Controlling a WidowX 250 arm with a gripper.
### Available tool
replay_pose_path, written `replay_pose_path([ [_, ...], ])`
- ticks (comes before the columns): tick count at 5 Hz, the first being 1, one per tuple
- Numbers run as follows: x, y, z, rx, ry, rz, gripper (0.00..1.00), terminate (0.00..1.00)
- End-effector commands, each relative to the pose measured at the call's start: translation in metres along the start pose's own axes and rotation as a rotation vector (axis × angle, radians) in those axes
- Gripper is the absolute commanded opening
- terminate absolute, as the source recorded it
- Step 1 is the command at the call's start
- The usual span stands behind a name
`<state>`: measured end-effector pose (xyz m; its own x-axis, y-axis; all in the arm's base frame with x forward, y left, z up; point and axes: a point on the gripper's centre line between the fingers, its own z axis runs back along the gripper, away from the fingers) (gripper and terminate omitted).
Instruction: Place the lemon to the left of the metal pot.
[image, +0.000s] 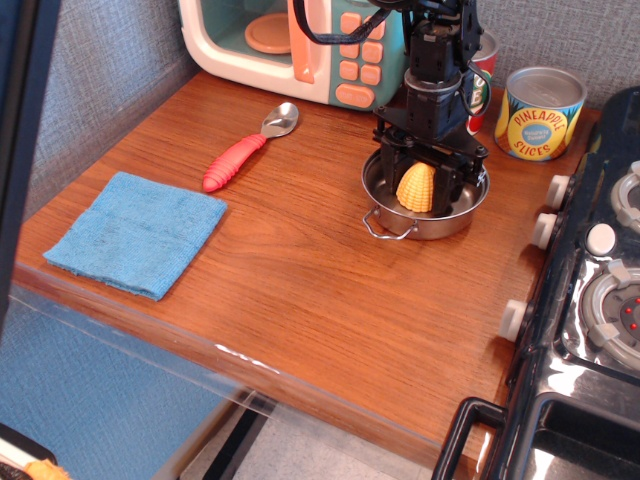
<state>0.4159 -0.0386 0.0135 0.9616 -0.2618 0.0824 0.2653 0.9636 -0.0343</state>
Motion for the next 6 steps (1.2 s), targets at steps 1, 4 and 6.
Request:
replay_pose_path([
  [1,0.009,-0.004,0.041,-0.040,-0.080,-0.031,0.00,0.00],
  [4,0.000,0.098,0.089,0.039,-0.218,0.109,0.00,0.00],
  [6,-0.027,0.105,0.044,0.048,-0.099,0.080,0.00,0.00],
])
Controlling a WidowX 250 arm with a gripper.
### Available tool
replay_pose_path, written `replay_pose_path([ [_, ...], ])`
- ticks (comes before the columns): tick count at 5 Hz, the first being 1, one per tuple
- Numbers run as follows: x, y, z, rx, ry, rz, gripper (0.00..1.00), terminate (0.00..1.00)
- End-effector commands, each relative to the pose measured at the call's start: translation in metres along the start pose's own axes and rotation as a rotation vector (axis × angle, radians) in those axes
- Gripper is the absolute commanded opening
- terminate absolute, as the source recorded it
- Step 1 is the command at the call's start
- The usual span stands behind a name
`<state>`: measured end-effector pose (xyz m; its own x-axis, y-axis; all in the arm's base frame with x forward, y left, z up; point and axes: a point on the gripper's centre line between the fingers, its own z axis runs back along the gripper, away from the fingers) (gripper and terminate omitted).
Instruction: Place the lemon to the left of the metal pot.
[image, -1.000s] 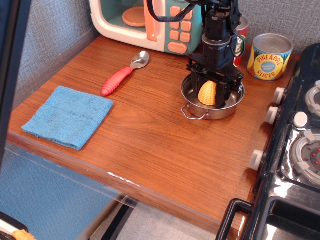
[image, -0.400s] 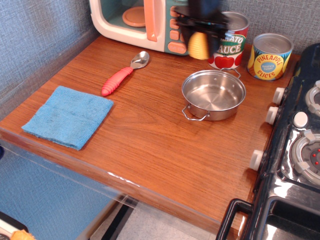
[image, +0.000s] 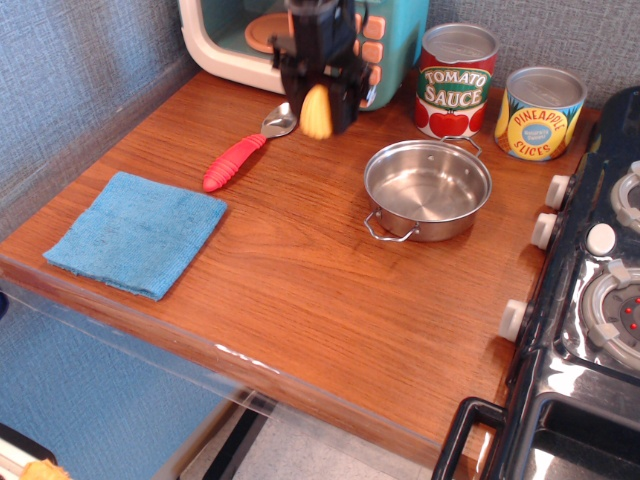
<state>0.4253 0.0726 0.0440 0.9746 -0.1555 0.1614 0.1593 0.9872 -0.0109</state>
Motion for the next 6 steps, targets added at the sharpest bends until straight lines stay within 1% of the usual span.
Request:
replay_pose_path([
  [1,-0.016,-0.006,0.002,0.029,-0.011,-0.049,0.00,0.00],
  [2,-0.018,0.000,0.001,0.048,-0.007,-0.036,1.00,0.00],
  [3,-0.016,0.003,0.013,0.052,-0.030,-0.023,1.00,0.00],
  [4,-0.014,0.002,0.051,0.043,-0.097,-0.015,1.00,0.00],
  [5,-0.021,0.000,0.082,0.029,-0.144,0.015,1.00,0.00],
  [6,-0.029,0.001,0.085,0.016,-0.128,0.009,1.00,0.00],
])
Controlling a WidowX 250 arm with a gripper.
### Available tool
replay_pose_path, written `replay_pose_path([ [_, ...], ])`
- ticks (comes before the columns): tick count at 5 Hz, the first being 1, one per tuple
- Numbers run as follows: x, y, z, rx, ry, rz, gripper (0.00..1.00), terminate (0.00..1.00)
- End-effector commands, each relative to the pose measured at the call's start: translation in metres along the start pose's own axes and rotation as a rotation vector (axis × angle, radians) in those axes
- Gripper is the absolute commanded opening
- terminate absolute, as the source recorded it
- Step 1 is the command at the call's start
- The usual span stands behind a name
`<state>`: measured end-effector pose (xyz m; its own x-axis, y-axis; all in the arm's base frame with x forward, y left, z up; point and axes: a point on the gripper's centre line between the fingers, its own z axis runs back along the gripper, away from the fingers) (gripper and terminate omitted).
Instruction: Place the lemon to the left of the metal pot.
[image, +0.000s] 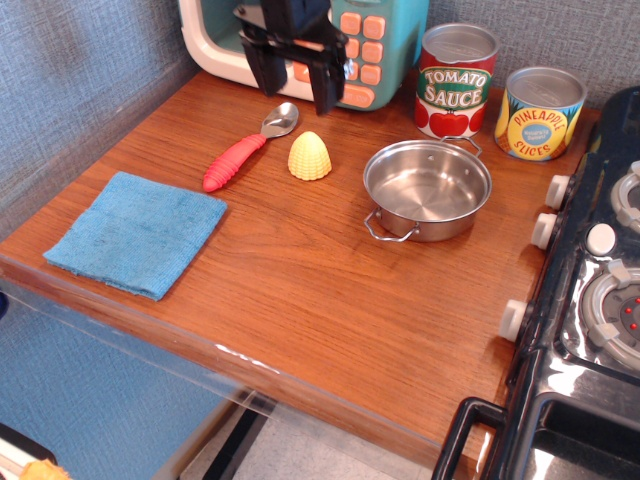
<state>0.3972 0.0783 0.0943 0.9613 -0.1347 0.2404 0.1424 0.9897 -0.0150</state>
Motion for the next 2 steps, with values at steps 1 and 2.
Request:
replay_pose_path([
  [1,-0.0107,0.0012,0.0289,0.044,0.008,-0.053,1.00,0.00],
  [2,-0.0107,0.0012,0.0289,0.044,0.008,-0.053,1.00,1.00],
])
